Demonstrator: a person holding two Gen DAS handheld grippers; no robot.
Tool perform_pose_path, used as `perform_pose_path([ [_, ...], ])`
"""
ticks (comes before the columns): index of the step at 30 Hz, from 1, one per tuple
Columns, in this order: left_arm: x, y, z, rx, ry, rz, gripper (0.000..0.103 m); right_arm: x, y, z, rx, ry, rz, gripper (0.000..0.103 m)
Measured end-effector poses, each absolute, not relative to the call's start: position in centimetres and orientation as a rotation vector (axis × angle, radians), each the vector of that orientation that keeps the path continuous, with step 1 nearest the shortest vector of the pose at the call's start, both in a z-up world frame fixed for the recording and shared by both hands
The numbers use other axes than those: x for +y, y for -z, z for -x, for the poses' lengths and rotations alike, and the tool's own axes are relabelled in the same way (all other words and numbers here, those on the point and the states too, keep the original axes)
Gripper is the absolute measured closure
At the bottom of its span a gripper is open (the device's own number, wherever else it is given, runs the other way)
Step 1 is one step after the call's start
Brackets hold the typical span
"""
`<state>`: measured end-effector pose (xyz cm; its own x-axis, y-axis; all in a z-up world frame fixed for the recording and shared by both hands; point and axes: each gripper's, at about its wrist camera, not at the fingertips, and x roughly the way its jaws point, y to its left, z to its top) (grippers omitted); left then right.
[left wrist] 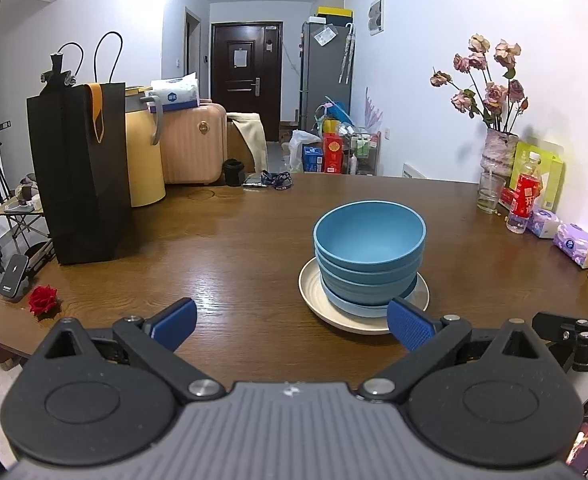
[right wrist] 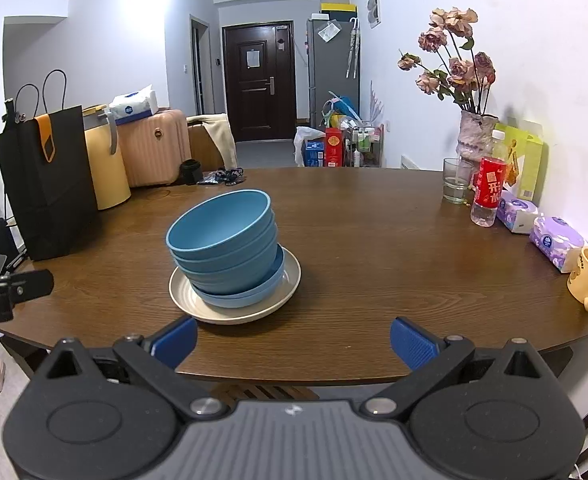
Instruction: Organize plates and bowls
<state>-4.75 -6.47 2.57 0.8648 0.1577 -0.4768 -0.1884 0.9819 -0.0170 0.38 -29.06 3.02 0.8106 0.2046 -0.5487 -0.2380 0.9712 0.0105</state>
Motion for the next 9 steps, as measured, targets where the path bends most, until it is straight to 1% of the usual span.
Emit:
perform_pose_path([
  [9,-6.49,-2.44,4.68,0.495,-0.173,0.07,0.0,-29.09,-2.75,-0.64,0.585,-0.242,0.059,0.0],
])
